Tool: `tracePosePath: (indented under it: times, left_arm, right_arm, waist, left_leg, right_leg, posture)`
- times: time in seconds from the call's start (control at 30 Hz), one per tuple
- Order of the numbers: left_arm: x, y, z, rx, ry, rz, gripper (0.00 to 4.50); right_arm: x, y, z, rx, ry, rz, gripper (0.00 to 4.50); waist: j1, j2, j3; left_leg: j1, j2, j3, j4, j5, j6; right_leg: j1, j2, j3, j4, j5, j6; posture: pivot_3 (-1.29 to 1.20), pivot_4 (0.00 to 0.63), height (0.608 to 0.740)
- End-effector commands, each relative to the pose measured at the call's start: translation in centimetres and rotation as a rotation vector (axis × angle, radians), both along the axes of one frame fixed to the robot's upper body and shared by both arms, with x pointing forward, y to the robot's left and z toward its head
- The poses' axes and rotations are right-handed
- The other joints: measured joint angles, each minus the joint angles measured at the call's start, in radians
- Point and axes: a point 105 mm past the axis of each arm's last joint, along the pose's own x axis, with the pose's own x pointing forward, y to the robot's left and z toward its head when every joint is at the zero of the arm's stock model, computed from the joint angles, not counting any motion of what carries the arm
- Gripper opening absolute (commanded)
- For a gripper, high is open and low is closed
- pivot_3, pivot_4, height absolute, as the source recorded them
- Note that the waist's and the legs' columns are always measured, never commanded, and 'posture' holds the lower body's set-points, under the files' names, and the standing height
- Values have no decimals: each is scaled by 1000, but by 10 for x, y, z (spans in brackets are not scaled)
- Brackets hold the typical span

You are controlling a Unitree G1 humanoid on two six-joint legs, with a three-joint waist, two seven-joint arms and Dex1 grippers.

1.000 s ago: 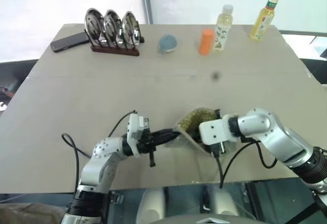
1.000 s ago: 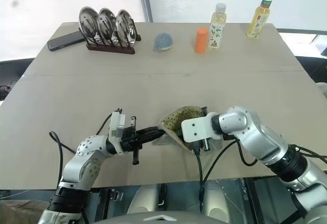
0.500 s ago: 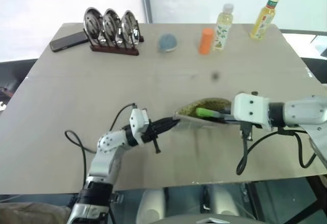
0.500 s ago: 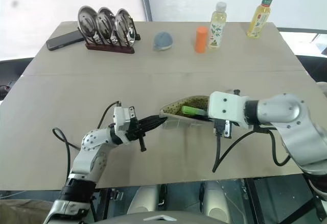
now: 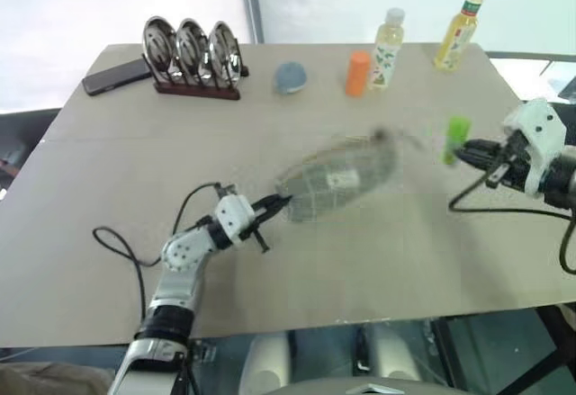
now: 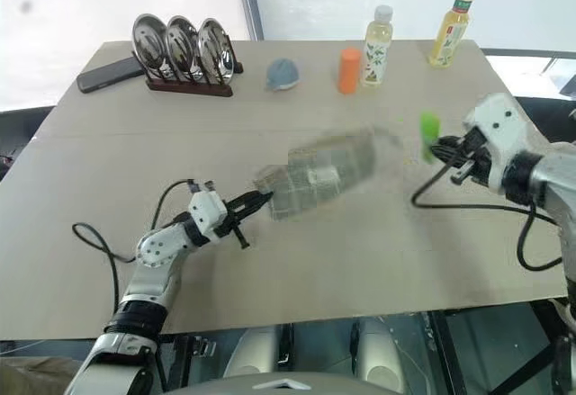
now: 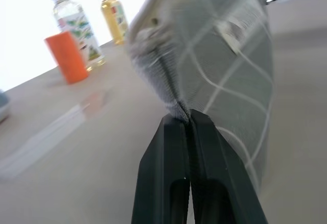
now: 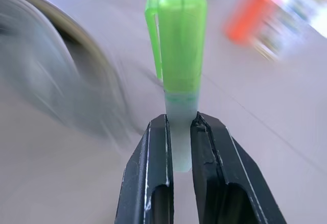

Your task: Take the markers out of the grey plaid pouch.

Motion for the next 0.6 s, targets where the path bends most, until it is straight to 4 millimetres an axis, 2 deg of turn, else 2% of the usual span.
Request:
tracePosePath:
  times: [0.03, 0.1, 0.2, 0.43, 0.5, 0.57, 0.6]
  left_arm:
    - [-5, 0, -11, -10, 51, -10, 0]
    - [-6, 0, -10, -15, 49, -14, 0]
    - [-6, 3, -7, -19, 46, -11, 0]
    - [-13, 5, 0, -38, 41, -22, 0]
    - [-15, 1, 3, -46, 36, -45, 0]
    - [-17, -4, 7, -57, 33, -76, 0]
    - [-18, -6, 9, -61, 30, -92, 0]
  right_arm:
    - [26, -15, -20, -81, 2, -119, 40]
    - [37, -19, -31, -48, 23, -157, 40]
    - [49, -18, -35, 76, 45, -190, 40]
    - [50, -30, -63, 27, 136, -221, 40]
    - [50, -31, -64, 15, 139, -219, 1091]
    - [48, -32, -61, -3, 126, -213, 1868]
    - [47, -31, -56, -11, 104, -211, 2496]
  waist:
    - [-1, 3, -1]
    - [1, 4, -1]
    - [2, 6, -1]
    - [7, 6, -1]
    - [10, 6, -1]
    - [10, 5, -1]
    - [10, 5, -1]
  left_leg:
    - [0, 0, 0, -1, 0, 0]
    - [-1, 0, 1, -1, 0, 0]
    - [-1, -1, 2, -2, 0, 0]
    - [-2, -1, 1, -2, 0, 0]
    - [-2, -1, 1, -2, 0, 0]
    - [-3, -1, 1, 0, 0, 0]
    - [-4, -1, 1, 0, 0, 0]
  right_leg:
    - [0, 0, 0, 0, 0, 0]
    - [-1, 0, 0, 0, 0, 0]
    - [-1, 0, 1, 0, 2, 3]
    - [-2, 0, 1, -1, 2, 3]
    - [-1, 0, 1, -1, 0, 1]
    - [-1, 0, 0, -1, 0, 0]
    - [-2, 0, 0, -1, 0, 0]
  posture:
    - [0, 150, 740]
    - [0, 150, 740]
    - [0, 150, 740]
    - [0, 150, 740]
    - [0, 150, 740]
    - [0, 150, 740]
    - [0, 150, 740]
